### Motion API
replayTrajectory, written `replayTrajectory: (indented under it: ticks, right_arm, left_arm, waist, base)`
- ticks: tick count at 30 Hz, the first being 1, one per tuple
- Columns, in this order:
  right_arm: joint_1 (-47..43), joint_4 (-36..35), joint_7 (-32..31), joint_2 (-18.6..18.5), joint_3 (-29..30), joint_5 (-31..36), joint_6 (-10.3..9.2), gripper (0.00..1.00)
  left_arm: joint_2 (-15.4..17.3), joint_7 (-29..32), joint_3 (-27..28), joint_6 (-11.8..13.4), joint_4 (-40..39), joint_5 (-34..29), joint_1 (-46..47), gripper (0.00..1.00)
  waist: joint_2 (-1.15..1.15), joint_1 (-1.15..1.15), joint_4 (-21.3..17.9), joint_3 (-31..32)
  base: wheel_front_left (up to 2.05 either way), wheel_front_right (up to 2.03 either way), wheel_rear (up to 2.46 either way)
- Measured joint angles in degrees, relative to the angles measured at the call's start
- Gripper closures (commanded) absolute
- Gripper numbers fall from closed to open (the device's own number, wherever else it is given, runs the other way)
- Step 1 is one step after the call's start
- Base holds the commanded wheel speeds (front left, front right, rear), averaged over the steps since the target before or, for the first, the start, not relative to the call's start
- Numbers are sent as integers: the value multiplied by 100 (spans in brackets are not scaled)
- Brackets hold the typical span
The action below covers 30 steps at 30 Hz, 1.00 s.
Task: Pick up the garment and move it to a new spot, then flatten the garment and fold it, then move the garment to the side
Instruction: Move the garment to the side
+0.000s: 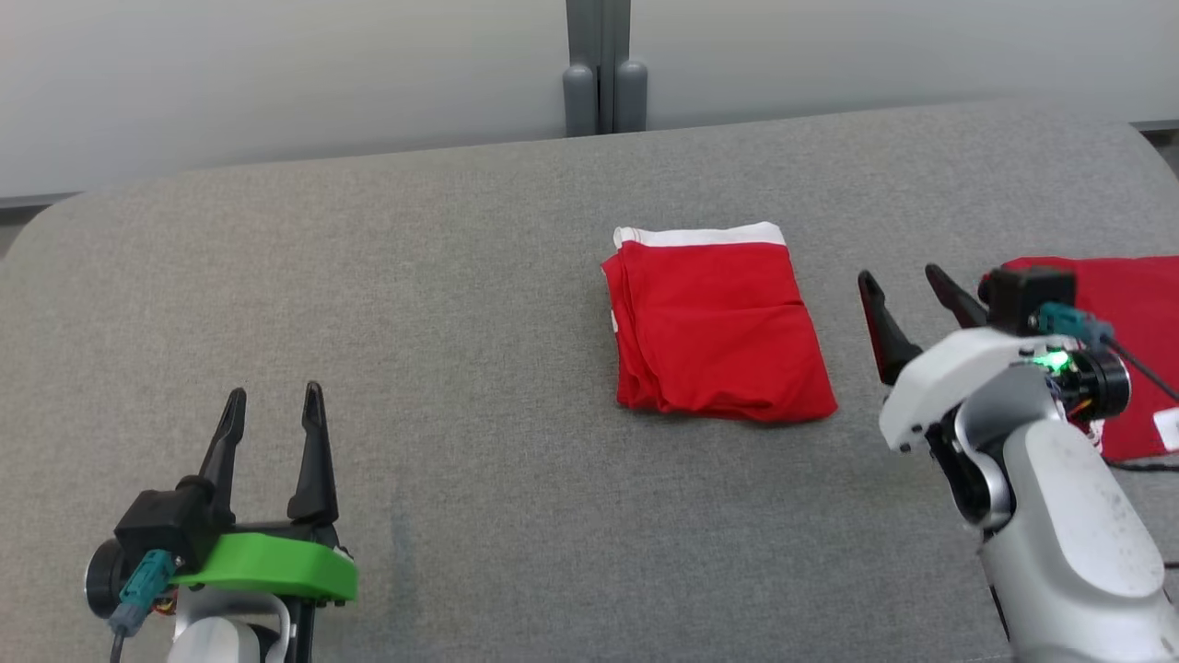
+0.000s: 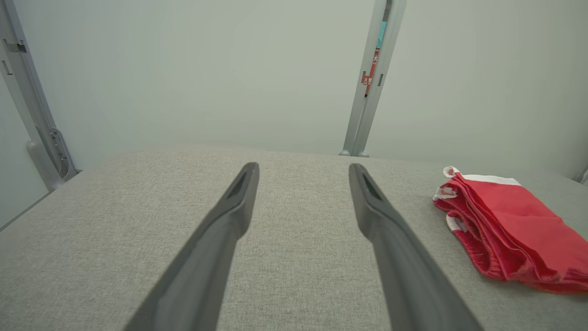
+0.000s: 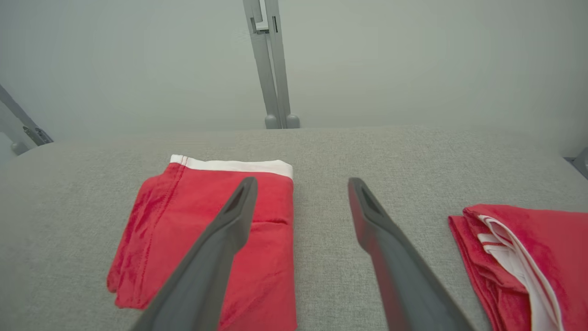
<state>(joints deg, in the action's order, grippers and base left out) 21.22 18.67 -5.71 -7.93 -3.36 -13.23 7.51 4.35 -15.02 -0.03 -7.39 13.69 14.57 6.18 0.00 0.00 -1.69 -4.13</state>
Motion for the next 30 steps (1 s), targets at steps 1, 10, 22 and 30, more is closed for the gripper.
replayTrajectory:
  ticks: [1,10,22,30]
  right_arm:
    - [195,144,-104,18,-5,-5,-1,0]
    - [1334,1790,-864,198,307,-69,-2,0]
    - [1974,3192,-1237,265,639,447,-2,100]
    - [2154,3126,-1262,-33,-187,459,4,100]
  left_arm:
    - [0,0,-18,0,-42,-5,45,0]
    - [-38,0,-214,0,-256,-25,369,0]
    - [-85,0,-240,0,-298,-25,473,0]
    - [-105,0,-175,0,-285,-43,467,0]
  waist:
    - [0,0,22,-59]
    - [0,0,382,-545]
    - [0,0,880,-1037]
    - [0,0,725,-970]
  base:
    - [0,0,0]
    - [0,0,0]
    - [0,0,0]
    - [0,0,0]
